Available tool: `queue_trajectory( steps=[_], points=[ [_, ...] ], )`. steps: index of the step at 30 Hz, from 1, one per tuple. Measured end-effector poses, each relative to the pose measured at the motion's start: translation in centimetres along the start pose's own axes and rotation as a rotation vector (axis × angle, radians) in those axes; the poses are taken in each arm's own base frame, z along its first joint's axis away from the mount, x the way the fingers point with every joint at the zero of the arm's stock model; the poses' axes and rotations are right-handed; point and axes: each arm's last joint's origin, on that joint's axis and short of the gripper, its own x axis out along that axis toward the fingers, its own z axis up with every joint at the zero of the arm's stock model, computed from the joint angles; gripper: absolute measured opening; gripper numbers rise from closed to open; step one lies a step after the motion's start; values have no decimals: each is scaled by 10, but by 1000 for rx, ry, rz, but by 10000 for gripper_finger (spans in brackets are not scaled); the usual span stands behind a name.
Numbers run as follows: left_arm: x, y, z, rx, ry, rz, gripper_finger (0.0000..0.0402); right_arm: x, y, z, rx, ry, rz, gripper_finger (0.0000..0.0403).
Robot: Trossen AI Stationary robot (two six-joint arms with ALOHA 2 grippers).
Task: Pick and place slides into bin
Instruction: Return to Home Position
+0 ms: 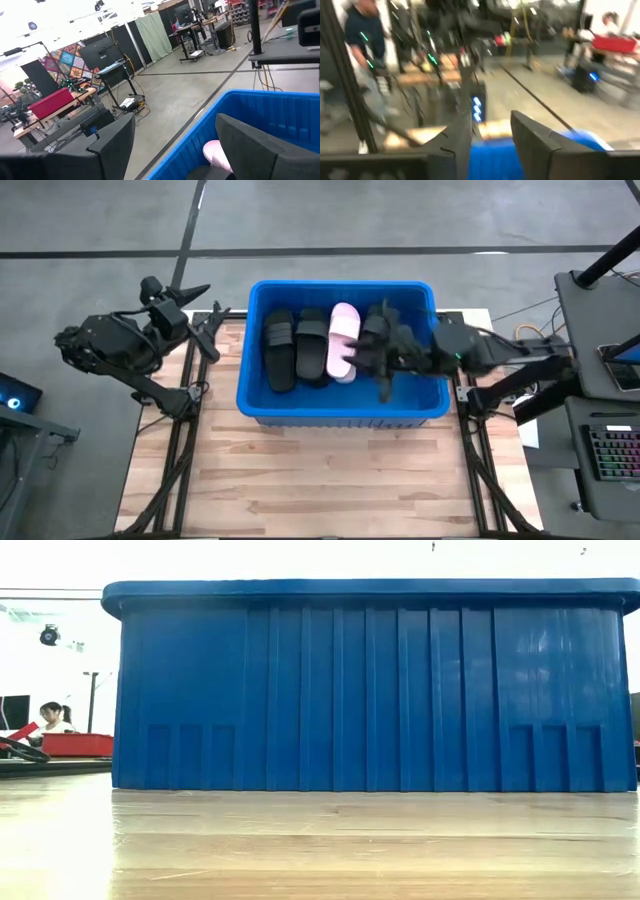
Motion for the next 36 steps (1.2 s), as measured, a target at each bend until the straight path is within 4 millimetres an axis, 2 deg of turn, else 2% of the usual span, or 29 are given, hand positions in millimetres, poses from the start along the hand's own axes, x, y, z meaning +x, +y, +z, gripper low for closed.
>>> queue_trajectory(
  steps=[4, 10, 15, 19, 24, 32, 36],
  points=[
    [4, -11, 1, 18, 7, -3, 262, -50, -1, -27, 35, 28, -55, 84],
    [13, -33, 2, 50, 20, -4, 262, -115, -12, -80, 109, -9, 10, 16],
    [19, -49, 11, -15, -6, 2, 262, -153, -30, -128, 131, -29, 10, 9],
    [23, -59, 15, -56, -21, 6, 262, -169, -40, -165, 141, -54, -6, 9],
    [26, -66, 18, -78, -30, 7, 262, -179, -51, -193, 127, -91, -59, 9],
    [30, -76, 20, -99, -38, 9, 262, -186, -64, -213, 65, -202, -168, 8],
    [31, -78, 20, -105, -39, 11, 262, -186, -66, -225, 155, -178, -66, 8]
  ],
)
